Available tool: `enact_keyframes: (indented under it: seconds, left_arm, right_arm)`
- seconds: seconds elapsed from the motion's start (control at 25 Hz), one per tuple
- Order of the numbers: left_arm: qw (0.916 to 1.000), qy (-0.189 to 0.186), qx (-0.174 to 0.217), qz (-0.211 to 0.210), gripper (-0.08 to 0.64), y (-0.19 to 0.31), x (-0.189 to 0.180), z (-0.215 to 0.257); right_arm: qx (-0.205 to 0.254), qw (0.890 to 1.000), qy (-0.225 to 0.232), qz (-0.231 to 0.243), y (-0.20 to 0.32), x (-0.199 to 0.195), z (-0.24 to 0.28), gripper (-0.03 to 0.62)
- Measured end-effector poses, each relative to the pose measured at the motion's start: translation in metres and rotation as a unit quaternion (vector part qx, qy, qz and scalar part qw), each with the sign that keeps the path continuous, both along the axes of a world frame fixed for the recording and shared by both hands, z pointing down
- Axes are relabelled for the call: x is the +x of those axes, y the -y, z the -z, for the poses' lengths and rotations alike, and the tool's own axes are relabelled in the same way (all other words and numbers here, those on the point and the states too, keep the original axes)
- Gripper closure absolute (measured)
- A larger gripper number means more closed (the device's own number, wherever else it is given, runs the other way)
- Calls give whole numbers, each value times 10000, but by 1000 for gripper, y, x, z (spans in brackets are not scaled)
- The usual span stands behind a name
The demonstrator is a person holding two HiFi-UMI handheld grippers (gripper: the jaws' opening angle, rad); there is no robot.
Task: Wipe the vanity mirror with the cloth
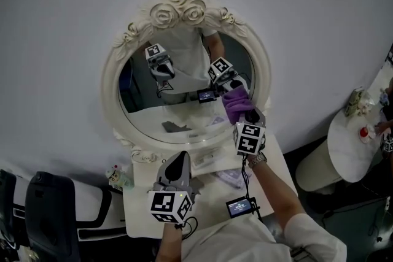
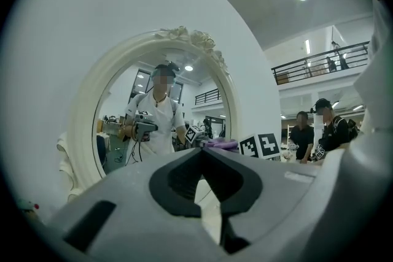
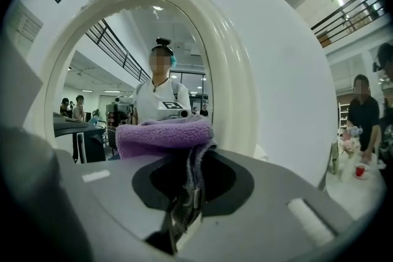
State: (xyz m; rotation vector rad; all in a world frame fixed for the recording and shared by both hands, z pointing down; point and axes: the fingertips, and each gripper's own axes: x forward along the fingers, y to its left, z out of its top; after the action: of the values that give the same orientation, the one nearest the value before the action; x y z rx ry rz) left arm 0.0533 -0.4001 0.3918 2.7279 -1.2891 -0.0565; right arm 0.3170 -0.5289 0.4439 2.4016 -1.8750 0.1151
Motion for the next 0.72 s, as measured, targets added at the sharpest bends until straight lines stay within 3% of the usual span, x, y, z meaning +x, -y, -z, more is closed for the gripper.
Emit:
enact_keyframes:
  seconds: [0.24,0.48,0.72]
  left_arm:
    - [9996,25,-36,266,558,-6,-17,-4]
    - [9971,46,-51,761,558,-16,-57,-4]
    - [9888,122,-31,1486,558,-33,-112,-1]
  right_arm:
    - [100,9988,412,225,-2,-26,-2,535]
    - [253,9932,439,1046,2,-113,5,535]
    - [35,9779,427,2045,11,-212,-14,535]
